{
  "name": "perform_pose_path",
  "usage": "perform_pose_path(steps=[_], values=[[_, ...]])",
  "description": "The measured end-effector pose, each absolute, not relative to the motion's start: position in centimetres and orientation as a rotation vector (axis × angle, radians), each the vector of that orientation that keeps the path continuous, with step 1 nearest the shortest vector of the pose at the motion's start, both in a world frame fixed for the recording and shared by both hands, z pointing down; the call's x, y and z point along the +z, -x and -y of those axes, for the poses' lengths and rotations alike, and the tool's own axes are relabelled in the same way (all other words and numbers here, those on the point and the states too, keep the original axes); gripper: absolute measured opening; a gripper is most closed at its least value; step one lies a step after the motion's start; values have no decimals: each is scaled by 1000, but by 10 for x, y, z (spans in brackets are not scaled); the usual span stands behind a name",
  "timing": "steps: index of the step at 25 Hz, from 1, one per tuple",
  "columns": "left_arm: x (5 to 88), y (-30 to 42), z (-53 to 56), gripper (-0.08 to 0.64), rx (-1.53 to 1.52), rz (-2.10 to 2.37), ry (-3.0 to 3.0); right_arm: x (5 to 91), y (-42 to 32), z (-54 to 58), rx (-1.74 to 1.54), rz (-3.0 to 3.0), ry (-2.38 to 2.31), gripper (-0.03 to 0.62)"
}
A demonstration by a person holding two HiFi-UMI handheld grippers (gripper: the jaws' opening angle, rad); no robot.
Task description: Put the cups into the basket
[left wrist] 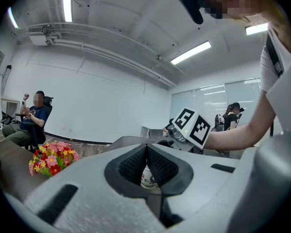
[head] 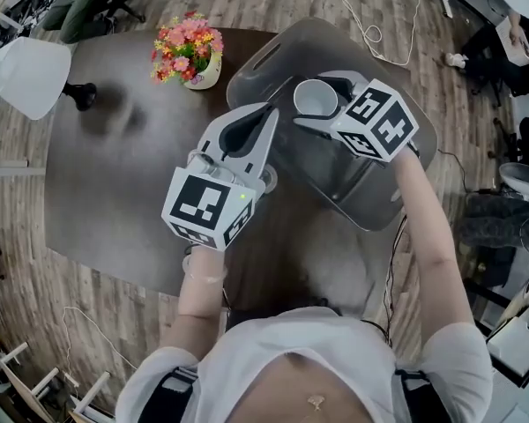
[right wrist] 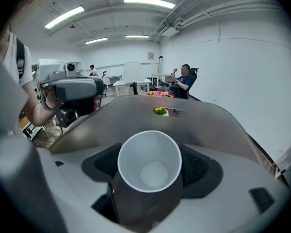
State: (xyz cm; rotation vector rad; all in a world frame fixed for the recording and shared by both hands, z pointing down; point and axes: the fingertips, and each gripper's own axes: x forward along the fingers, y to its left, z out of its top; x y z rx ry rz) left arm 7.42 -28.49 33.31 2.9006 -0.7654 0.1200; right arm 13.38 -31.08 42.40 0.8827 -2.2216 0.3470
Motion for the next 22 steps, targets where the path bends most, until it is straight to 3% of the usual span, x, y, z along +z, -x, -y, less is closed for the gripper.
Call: perform_pose_path(steps=[22], values=[[351,-59,295,11,64,814,-2834,534,-144,374,392,2178,-842,373]])
